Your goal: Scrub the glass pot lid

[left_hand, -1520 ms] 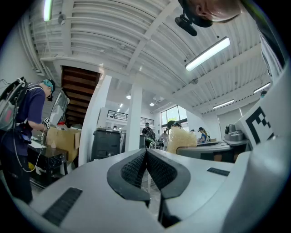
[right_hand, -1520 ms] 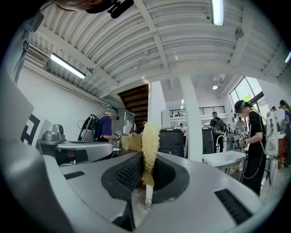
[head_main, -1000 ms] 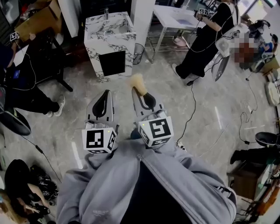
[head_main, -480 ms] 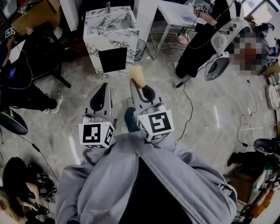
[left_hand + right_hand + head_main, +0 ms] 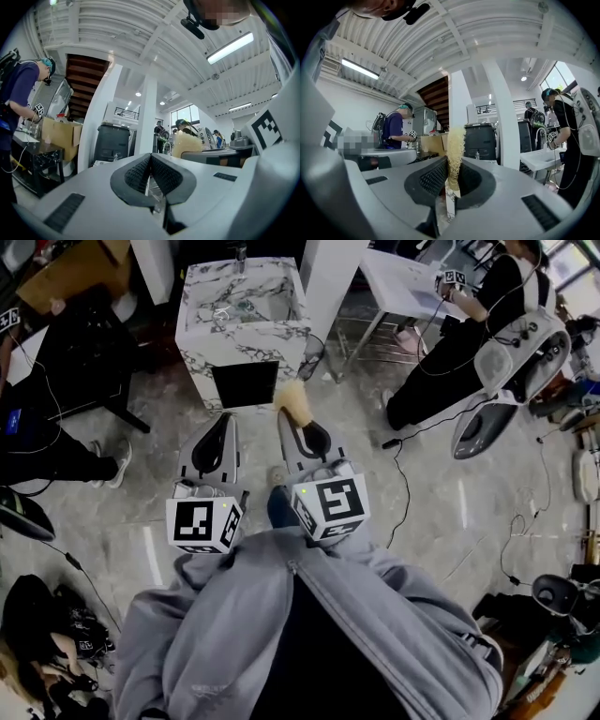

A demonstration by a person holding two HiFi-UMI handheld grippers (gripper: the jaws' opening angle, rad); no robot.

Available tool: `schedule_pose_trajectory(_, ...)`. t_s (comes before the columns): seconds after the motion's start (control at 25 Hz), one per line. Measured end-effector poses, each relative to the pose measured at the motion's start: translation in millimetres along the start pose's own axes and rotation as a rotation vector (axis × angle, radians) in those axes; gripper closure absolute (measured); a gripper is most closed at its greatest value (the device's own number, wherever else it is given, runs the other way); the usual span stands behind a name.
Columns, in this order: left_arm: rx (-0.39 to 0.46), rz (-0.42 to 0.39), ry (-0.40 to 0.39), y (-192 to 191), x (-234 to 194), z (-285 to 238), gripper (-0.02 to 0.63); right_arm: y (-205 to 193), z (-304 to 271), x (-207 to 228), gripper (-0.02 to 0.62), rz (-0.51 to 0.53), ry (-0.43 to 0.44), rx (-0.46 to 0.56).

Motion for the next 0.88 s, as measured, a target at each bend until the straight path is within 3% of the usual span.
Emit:
schedule_pose_trajectory(0.48, -0.028, 0.019, 0.074, -10, -56, -206, 0.591, 1, -182, 146, 0.545, -0.041, 0.090, -0.069)
schedule_pose_trajectory(0.68, -0.035, 0.002, 0.105, -17, -65, -250, 0.591, -6, -221, 182, 0.545, -0.061, 0.127, -0.065)
schedule_pose_trajectory(0.88, -0.053, -0.018, 0.129, -18, -67, -263, 0.591, -9, -236, 196, 0.545, -0.088, 0.152, -0.049)
Point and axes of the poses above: the fingertips, and each gripper's own axes: z backward along the fingers, x to its right, y out of its top, the point moved 10 cm from there along z, backward along the fingers, and after that the axes turned 1 degree about y, right-handed, at the moved point
